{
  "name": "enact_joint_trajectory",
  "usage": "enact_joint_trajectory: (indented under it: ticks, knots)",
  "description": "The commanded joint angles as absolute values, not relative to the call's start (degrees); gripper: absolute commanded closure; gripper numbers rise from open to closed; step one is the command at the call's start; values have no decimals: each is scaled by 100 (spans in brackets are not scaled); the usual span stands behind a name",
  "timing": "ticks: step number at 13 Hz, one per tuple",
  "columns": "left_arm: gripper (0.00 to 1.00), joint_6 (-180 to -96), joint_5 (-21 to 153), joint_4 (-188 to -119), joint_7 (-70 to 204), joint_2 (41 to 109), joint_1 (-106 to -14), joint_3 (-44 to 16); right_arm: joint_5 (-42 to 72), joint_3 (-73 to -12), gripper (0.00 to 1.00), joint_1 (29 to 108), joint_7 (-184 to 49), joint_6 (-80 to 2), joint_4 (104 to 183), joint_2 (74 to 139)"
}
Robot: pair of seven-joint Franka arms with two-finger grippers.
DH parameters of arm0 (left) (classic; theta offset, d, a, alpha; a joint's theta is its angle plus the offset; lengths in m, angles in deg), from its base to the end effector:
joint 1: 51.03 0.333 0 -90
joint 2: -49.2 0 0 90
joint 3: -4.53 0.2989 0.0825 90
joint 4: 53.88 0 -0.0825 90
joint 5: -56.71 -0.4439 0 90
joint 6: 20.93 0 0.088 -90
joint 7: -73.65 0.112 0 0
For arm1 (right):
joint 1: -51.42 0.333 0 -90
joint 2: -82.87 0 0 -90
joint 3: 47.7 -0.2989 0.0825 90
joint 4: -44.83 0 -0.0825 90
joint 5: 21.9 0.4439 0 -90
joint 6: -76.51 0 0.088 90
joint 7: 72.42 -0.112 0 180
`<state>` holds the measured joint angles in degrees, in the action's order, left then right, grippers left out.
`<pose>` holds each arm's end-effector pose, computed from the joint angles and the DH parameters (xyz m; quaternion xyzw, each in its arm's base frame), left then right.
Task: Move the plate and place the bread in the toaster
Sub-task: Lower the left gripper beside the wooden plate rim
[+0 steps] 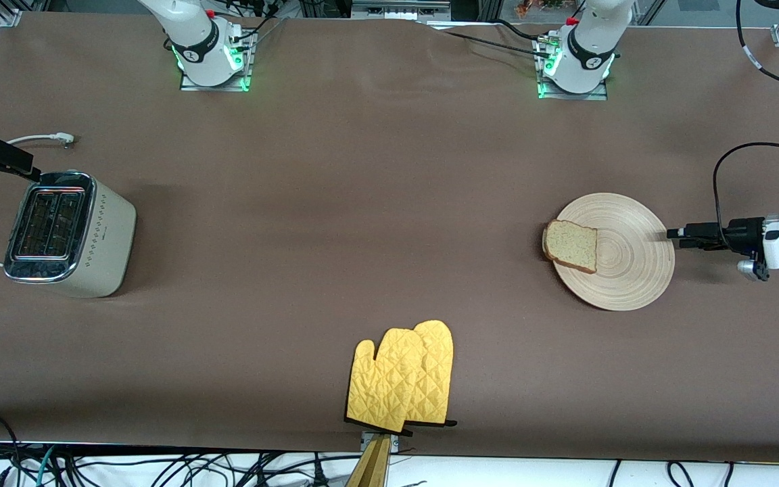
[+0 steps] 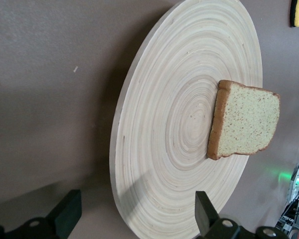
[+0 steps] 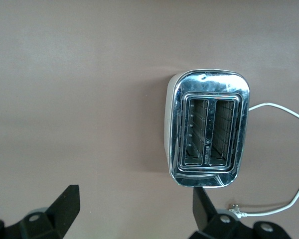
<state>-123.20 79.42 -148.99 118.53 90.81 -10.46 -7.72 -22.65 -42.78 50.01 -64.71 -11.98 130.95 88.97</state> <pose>0.5826 0.2767 0.1123 0.9261 -0.0337 -0.0822 0.3667 0.6372 -0.0697 0.5695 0.9993 0.0122 -0.0335 0.0071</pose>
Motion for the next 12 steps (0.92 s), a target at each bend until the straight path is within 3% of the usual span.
enact_joint_trajectory:
  ticks: [1,5,9,12]
  knots:
    - [0,-12253,8228,-14730,12233,9288,-972,-821,-2269,-4304,0,4957,-6381,-1165,12973,8938]
    - [0,-12253,8491,-14695,12225,9428,-955,-830,-2269,-4296,0,4957,-6381,-1165,12964,8938]
    - [30,-12253,8571,-14598,12330,9526,-955,-821,-2269,-4304,0,4949,-6381,-1165,12964,8938]
    - [41,-12410,8730,-14669,12576,9613,-964,-813,-2269,-4295,0,4948,-6381,-1165,12964,8938]
